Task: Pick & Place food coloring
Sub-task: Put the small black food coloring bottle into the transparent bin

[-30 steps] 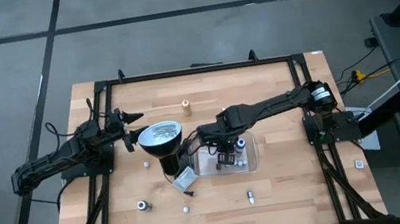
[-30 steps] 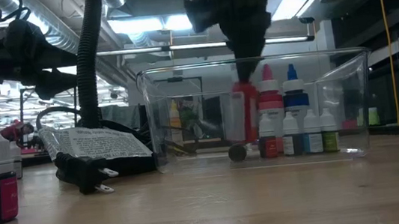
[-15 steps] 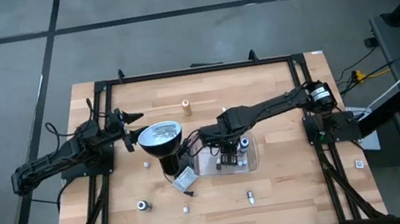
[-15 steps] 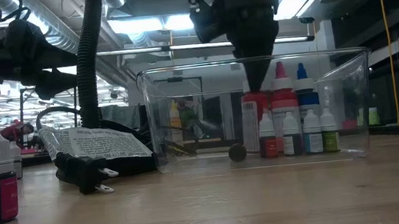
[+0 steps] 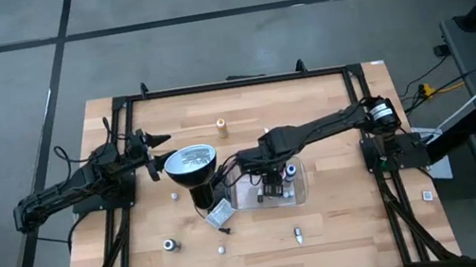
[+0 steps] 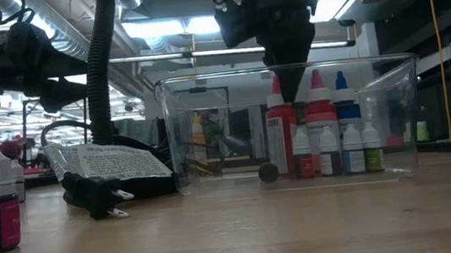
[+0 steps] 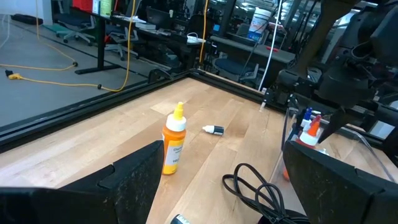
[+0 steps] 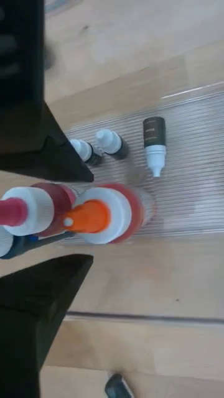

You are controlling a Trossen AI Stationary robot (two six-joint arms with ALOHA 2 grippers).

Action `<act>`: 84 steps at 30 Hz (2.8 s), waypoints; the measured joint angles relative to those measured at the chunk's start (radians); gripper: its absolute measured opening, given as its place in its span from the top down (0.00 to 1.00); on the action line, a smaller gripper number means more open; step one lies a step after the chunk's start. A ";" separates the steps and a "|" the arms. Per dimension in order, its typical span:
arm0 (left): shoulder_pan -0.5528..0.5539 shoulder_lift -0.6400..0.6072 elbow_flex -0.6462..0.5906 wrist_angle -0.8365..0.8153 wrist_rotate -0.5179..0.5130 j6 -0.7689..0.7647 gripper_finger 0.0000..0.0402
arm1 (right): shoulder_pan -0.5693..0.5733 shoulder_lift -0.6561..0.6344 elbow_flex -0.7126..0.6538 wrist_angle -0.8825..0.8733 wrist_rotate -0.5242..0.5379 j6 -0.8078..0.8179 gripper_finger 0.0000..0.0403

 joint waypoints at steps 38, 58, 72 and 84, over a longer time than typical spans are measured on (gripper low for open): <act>0.000 0.000 0.000 0.000 0.000 0.001 0.20 | -0.331 -0.247 -0.036 0.020 0.252 0.291 0.36; 0.000 0.000 0.000 0.000 0.000 0.000 0.20 | -0.386 -0.130 -0.308 0.313 0.116 0.259 0.36; 0.000 0.000 0.000 0.000 0.000 0.000 0.20 | -0.385 0.013 -0.309 0.347 0.047 0.267 0.42; 0.000 0.000 0.000 -0.001 0.000 0.000 0.20 | -0.399 0.037 -0.309 0.365 0.025 0.275 0.60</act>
